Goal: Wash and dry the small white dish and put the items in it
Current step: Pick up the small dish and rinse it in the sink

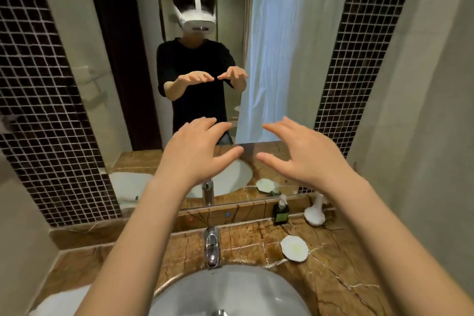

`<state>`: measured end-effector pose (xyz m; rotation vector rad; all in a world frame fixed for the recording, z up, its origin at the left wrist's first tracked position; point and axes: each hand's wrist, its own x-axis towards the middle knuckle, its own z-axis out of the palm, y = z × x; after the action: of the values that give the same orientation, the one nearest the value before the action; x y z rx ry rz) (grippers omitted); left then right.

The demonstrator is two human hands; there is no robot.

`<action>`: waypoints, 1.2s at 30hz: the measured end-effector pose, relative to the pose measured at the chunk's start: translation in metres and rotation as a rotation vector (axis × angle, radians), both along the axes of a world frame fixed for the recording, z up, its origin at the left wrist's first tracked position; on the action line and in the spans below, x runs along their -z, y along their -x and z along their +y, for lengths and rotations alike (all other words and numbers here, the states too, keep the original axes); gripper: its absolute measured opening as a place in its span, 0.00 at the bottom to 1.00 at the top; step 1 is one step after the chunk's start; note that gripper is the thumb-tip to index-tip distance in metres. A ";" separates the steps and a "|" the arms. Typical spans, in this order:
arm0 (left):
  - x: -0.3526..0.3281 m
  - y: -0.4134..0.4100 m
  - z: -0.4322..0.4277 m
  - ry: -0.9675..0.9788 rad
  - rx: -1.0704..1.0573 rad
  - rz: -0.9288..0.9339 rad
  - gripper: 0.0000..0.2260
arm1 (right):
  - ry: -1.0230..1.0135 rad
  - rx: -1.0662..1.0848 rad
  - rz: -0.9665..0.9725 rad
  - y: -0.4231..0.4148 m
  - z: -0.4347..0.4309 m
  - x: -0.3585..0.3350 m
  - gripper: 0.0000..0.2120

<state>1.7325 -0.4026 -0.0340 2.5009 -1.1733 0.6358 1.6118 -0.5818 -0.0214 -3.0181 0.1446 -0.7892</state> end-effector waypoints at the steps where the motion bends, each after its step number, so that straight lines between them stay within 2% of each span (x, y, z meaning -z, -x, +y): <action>1: 0.007 -0.004 -0.008 -0.012 0.021 0.012 0.30 | -0.001 0.010 0.008 -0.002 -0.004 0.005 0.34; 9: 0.087 -0.014 -0.076 -0.048 0.148 0.145 0.30 | -0.068 0.061 0.022 -0.006 -0.054 0.074 0.32; 24: 0.309 0.007 -0.165 -0.251 0.180 0.389 0.29 | -0.266 0.208 0.261 0.021 -0.156 0.308 0.28; 26: 0.337 0.008 -0.173 -0.277 0.187 0.399 0.29 | -0.317 0.189 0.257 0.024 -0.160 0.339 0.27; 29: 0.370 0.009 -0.184 -0.316 0.152 0.411 0.29 | -0.289 0.225 0.207 0.027 -0.163 0.377 0.25; 36: 0.415 0.012 -0.200 -0.308 0.171 0.390 0.27 | -0.304 0.210 0.308 0.023 -0.176 0.429 0.28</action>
<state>1.7208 -0.6025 -0.4488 2.5631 -1.3884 -0.0855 1.5883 -0.7579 -0.4504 -2.8352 0.5405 -0.2688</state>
